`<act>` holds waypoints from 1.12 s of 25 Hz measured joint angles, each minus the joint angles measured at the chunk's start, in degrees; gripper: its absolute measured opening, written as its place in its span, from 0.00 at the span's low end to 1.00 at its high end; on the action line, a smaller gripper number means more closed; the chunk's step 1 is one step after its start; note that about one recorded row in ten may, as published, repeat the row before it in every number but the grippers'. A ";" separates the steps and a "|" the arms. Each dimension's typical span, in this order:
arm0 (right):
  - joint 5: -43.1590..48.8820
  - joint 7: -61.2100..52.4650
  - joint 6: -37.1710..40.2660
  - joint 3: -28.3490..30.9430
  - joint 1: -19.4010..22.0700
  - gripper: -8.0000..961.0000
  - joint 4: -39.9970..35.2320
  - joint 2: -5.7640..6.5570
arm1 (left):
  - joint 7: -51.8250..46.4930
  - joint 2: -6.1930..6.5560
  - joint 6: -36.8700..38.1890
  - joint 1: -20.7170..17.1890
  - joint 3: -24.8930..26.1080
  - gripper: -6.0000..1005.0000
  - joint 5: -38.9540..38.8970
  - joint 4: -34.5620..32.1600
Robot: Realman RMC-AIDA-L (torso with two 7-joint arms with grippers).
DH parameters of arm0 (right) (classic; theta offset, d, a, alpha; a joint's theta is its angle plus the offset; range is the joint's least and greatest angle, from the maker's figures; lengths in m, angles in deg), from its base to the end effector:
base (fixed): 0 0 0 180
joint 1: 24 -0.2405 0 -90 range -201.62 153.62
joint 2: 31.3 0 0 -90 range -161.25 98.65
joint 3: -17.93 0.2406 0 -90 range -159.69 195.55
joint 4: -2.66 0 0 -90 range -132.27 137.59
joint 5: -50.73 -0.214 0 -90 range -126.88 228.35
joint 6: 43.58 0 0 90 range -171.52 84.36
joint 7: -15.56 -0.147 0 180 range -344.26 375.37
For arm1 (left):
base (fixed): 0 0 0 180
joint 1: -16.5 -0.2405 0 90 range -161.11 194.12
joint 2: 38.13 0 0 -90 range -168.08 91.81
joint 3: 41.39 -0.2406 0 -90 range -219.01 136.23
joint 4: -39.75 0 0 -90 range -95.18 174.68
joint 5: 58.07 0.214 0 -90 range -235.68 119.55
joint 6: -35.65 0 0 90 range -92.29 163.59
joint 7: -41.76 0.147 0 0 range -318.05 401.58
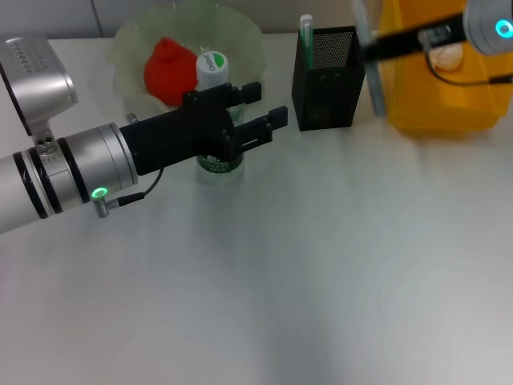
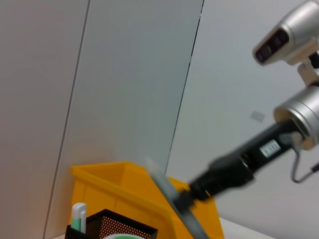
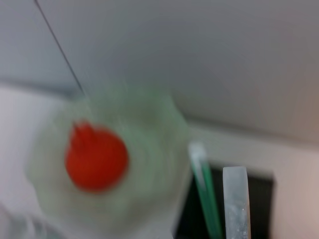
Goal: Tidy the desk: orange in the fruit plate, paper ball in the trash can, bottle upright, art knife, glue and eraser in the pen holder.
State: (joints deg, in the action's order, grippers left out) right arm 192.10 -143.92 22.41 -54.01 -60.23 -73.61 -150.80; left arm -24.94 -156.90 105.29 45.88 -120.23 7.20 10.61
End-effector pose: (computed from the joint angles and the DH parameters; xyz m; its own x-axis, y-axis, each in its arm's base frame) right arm 0.1333 0.4140 0.0355 0.6483 -0.6628 -0.3747 -0.7492 -0.4678 -0.4689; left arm -0.2040 0.3447 -0.0505 0.6872 0.2292 0.6893 0.4747 -0.8600 -0.1874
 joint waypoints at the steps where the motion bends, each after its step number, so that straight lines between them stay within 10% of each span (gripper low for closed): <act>1: -2.65 1.81 -2.88 -0.13 0.31 0.18 1.11 0.01 | 0.00 0.02 0.06 -0.02 0.00 0.60 -0.03 -0.20; 10: -34.86 35.05 -22.12 -0.96 0.02 0.18 18.46 0.10 | 0.00 0.03 0.23 -0.07 0.06 0.60 -0.52 0.02; 28: -79.98 95.11 -24.81 -0.83 -1.02 0.19 42.05 -0.08 | -0.02 0.12 0.20 -0.01 0.50 0.60 -0.68 -0.06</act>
State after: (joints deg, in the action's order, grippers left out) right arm 112.13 -48.81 -2.40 -54.84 -61.25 -31.56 -150.88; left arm -24.96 -156.78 105.49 45.87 -119.73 6.52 10.55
